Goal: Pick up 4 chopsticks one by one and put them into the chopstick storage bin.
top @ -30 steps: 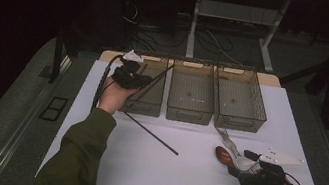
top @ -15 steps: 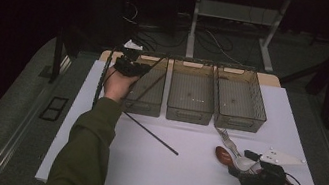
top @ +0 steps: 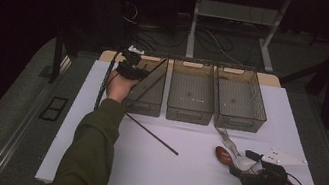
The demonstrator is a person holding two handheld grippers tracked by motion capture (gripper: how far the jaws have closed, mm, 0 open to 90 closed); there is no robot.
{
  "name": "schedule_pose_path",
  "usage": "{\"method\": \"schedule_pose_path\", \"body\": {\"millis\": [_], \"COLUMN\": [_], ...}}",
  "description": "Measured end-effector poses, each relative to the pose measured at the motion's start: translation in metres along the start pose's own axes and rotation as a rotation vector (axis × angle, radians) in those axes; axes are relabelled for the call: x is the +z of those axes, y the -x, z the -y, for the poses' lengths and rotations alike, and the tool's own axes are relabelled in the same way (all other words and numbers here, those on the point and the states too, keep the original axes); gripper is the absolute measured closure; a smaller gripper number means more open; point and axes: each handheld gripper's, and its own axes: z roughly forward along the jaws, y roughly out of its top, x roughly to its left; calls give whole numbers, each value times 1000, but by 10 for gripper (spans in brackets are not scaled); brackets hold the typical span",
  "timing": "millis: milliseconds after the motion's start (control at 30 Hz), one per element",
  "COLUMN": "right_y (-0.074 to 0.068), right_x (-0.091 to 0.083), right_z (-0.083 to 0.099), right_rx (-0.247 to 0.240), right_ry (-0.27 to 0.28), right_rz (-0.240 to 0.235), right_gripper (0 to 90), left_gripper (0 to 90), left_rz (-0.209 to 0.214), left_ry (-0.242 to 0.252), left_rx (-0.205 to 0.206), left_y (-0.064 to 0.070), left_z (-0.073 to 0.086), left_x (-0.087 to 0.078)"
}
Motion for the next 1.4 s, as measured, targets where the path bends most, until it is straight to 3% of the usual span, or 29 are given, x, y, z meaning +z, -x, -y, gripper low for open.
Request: {"method": "schedule_pose_path", "body": {"millis": [167,333,400,500,567,733,833,1067,1400], "right_y": [0,0,0,0,0,0,-1,-1,-2], "right_x": [0,-1,-1,-1,-1,-1,-1,-1,0], "right_z": [0,0,0,0,0,0,0,0,0], "right_rx": [0,1,1,-1,0,0,1,0,-3], "right_ry": [0,2,3,2,1,0,0,0,-3], "right_rz": [1,3,3,5,5,5,5,5,5], "right_gripper": [134,134,134,135,135,134,134,134,134], "left_gripper": [674,594,588,632,699,884,886,887,888], "left_rz": [-2,44,49,69,82,114,116,123,79], "left_ry": [12,3,23,33,51,42,19,-16,-125], "left_rx": [13,68,82,106,114,155,183,190,217], "left_y": [2,14,21,30,36,51,59,66,66], "left_z": [-2,-1,1,8,14,33,46,73,101], "left_x": [-5,-19,-26,-39,-47,-65,-70,-71,-45]}}
